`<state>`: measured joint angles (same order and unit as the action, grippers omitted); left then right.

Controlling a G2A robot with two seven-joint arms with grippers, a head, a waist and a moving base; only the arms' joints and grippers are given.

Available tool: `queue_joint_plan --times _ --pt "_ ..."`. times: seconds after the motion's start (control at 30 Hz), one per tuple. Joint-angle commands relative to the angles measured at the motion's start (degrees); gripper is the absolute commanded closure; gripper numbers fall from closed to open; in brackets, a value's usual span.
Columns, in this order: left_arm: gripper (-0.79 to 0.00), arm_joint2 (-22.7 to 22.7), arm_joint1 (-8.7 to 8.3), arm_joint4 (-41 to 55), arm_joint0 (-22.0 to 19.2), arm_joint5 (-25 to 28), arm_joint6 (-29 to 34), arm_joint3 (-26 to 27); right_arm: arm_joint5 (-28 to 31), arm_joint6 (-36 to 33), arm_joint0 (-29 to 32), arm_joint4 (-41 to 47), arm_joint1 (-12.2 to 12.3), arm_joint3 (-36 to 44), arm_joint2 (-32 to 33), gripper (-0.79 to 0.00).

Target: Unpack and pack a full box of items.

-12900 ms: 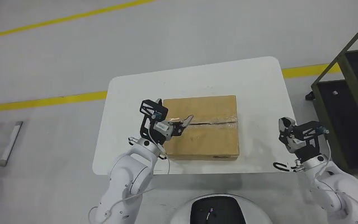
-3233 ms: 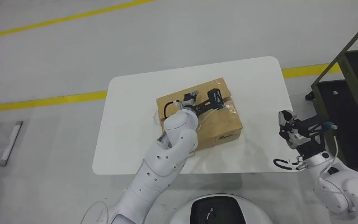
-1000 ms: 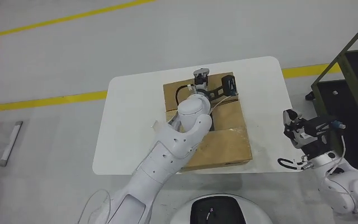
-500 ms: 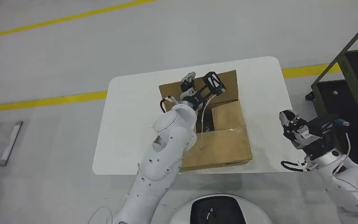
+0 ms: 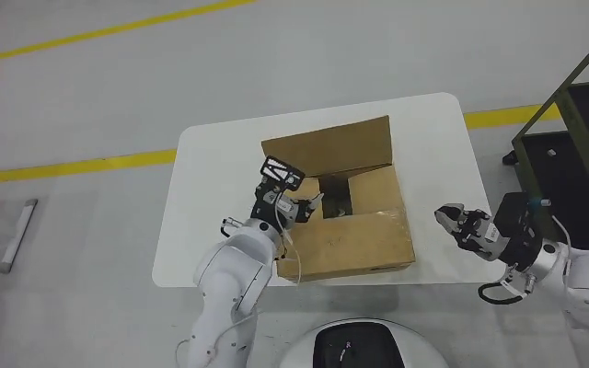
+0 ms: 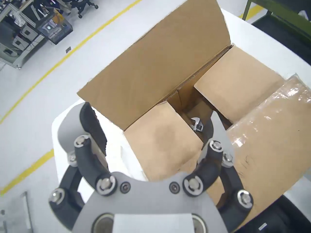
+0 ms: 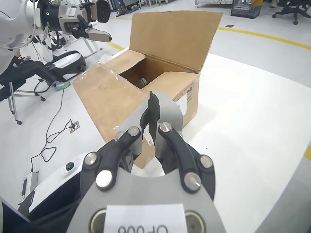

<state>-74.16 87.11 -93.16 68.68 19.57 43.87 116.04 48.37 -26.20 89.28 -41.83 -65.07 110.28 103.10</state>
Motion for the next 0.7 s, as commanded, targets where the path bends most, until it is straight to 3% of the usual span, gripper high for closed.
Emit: queue_joint_plan --times 0.0,0.17,0.3,0.33,0.37,0.4,0.57,0.67 --pt "-0.785 -0.15 -0.08 0.32 1.09 -0.95 -1.15 0.24 0.01 0.0 0.0 0.0 0.0 0.0 0.0 0.0" --pt "-0.785 -0.15 -0.08 0.32 1.09 -0.95 -1.15 0.24 -0.77 0.21 -0.22 1.3 0.06 -0.26 -0.52 0.0" --pt "-0.785 -0.15 -0.08 0.32 1.09 -0.95 -1.15 0.24 -2.53 -3.79 -4.07 3.02 0.62 -1.05 -1.55 0.0" --pt "-0.785 -0.15 -0.08 0.32 1.09 -0.95 -1.15 0.24 -2.72 -6.16 -5.26 3.53 0.82 -1.53 -2.35 -0.077" --pt "-0.785 -0.15 -0.08 0.32 1.09 -0.95 -1.15 0.24 -3.2 -7.91 -6.87 3.5 1.02 -1.67 -2.8 -0.219" --pt "-0.785 -0.15 -0.08 0.32 1.09 -0.95 -1.15 0.24 -3.16 -9.14 -8.19 4.11 1.14 -2.16 -3.78 -0.262" --pt "-0.785 -0.15 -0.08 0.32 1.09 -0.95 -1.15 0.24 -2.38 -15.84 -13.77 3.46 1.76 -5.23 -8.9 -0.259" --pt "-0.785 -0.15 -0.08 0.32 1.09 -0.95 -1.15 0.24 -2.7 -17.16 -15.34 3.23 1.93 -7.05 -11.26 -0.299"
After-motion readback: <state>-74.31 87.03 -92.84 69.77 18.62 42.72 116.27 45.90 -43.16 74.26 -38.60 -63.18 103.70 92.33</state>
